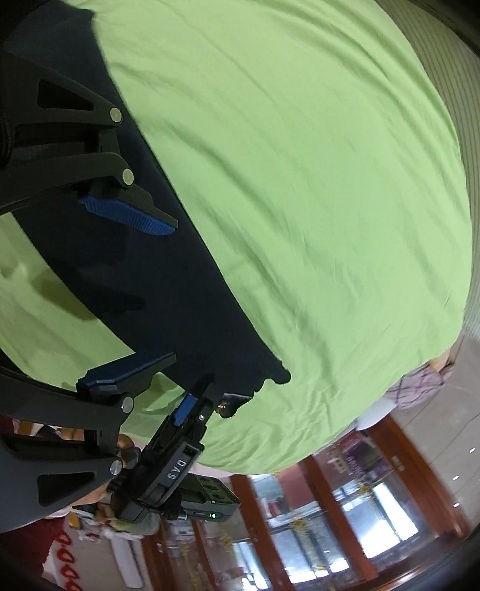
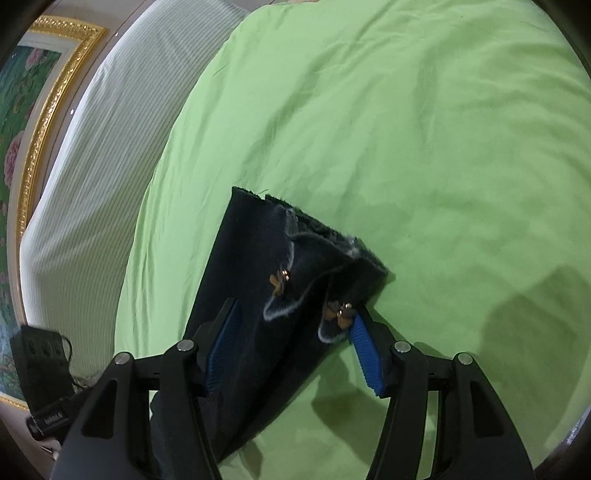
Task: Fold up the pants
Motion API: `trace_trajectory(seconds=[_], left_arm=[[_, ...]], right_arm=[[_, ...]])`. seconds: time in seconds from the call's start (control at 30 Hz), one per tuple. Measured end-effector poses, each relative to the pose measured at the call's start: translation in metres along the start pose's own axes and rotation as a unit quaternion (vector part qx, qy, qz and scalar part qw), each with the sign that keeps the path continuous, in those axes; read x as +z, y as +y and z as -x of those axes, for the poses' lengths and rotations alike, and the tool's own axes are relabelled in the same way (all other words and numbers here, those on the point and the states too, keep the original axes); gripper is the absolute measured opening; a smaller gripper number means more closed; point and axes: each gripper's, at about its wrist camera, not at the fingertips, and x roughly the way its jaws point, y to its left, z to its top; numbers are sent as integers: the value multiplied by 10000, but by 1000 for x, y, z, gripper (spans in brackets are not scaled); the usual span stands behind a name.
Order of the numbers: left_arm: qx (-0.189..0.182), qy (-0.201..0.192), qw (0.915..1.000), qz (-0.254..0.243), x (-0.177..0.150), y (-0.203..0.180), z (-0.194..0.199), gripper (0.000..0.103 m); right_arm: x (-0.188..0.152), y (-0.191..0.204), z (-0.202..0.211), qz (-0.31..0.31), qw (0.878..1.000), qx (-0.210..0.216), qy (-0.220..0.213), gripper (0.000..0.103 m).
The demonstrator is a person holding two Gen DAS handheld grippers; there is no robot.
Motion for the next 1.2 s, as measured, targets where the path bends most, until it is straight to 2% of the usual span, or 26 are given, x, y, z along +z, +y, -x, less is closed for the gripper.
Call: trace_trajectory(seconds=[0.03,0.07,0.1,0.33,0.5,0.73,0.8,0.83,0.87,0.9,0.93,1.07,1.2], left_arm=[[1,44,10000,-48,4,-3,-4,64],[-13,103,9999,-96,8,-5,-8,64],[-39,170,9997,-141,13,-9,-14,64],[-225,532,9973,-453,48,-27,-50,68],[-263,1019,9913,-793,72,-46,-95,68],[-364,1351,9852,-990,85,-66,-135,66],[-521,1357,9843,-1005,87,-70,-140,57],[-577,1419,9831,-1005,88,-72,-143,40],[-607,1480,9823,-975,89,-71,-145,30],[-657,1501,9824,-893,90,-69,-146,27],[-705,1486,9828,-838,90,-67,-145,21],[-854,1311,9848,-756,91,-68,-134,13],[-1013,997,9872,-728,91,-67,-100,12]], right_arm=[[0,-2,1,36,10000,5,-4,42],[2,-2,-1,87,10000,-37,28,23],[5,-7,-1,102,9999,-74,43,16],[8,-30,12,149,9997,171,50,13],[7,-34,11,175,9991,378,44,12],[5,-39,13,312,9984,473,55,12],[4,-38,14,406,9980,480,52,12],[3,-38,14,435,9979,487,47,12],[3,-37,15,461,9978,480,48,12],[3,-37,15,474,9977,474,45,12],[3,-36,15,480,9977,475,36,12],[4,-28,18,595,9971,480,14,12],[6,-11,28,794,9948,632,-49,12]])
